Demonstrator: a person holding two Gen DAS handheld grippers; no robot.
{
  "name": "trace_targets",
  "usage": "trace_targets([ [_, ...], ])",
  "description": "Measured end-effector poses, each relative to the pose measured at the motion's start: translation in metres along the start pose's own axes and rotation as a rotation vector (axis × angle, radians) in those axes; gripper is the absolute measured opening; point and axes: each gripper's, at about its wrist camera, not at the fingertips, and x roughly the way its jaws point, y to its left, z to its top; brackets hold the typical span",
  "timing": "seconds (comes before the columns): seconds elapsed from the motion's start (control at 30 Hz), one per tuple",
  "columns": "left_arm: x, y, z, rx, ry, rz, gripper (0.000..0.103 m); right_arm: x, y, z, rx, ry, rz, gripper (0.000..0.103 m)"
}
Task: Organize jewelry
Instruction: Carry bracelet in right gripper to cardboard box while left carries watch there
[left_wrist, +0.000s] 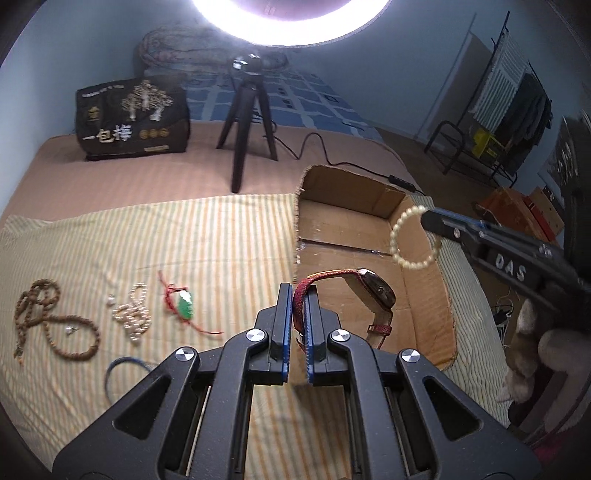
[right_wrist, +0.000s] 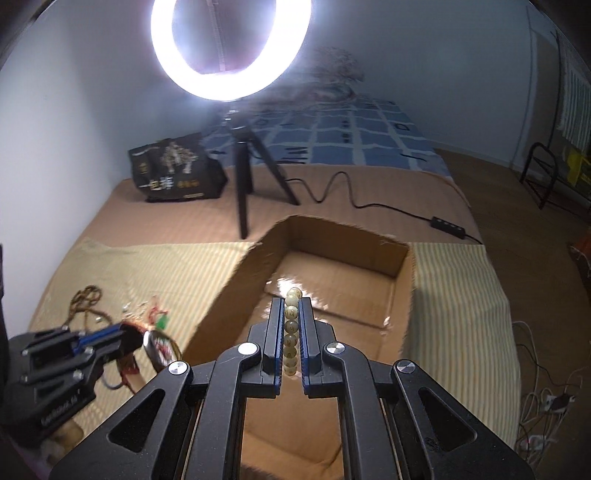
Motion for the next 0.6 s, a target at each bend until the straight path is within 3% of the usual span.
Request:
trace_targets([
  [0.6, 0.053, -0.032, 0.005, 0.022, 0.059, -0.018, 0.004, 0.051, -0.046, 0.009, 0.060, 0.079, -0.043, 0.006],
])
